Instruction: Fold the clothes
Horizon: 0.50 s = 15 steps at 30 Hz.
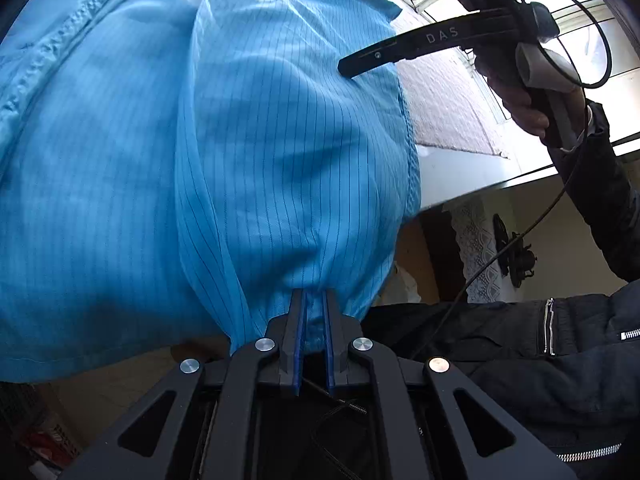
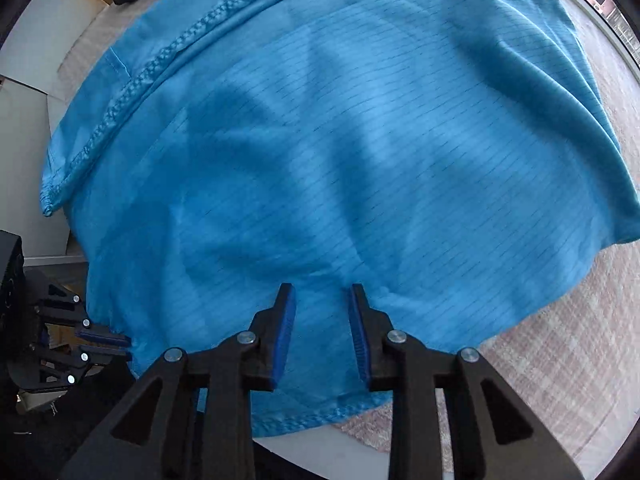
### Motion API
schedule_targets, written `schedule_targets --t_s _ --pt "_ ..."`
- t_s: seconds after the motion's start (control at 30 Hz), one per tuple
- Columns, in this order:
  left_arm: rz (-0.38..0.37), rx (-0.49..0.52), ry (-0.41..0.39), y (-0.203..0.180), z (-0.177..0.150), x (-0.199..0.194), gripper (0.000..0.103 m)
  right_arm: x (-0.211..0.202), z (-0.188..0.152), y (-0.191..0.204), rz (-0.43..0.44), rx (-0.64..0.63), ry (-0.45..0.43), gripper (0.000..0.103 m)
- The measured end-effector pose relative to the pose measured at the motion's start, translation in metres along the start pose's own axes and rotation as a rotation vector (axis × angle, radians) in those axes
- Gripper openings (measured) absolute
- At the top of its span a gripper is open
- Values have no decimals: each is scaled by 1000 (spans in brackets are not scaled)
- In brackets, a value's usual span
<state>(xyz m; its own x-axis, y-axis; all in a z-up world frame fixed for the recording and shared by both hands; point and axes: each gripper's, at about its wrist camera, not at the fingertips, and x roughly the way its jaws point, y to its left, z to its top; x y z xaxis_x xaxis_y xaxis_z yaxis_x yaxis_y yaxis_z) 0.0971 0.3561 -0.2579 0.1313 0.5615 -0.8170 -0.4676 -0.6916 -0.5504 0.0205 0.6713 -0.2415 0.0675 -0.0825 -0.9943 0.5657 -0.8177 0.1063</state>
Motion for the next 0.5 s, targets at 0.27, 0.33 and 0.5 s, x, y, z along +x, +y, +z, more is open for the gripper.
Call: schedule_targets --t_s 0.27,0.33,0.5 --pt "58 17 -52 -17 8 -13 6 -30 -7 17 84 -56 -124 28" --pt "76 18 -80 -19 12 -22 6 -15 -7 31 66 -99 -84 31" --pt "104 49 -105 -35 23 -25 6 -15 -21 15 102 -65 -77 31"
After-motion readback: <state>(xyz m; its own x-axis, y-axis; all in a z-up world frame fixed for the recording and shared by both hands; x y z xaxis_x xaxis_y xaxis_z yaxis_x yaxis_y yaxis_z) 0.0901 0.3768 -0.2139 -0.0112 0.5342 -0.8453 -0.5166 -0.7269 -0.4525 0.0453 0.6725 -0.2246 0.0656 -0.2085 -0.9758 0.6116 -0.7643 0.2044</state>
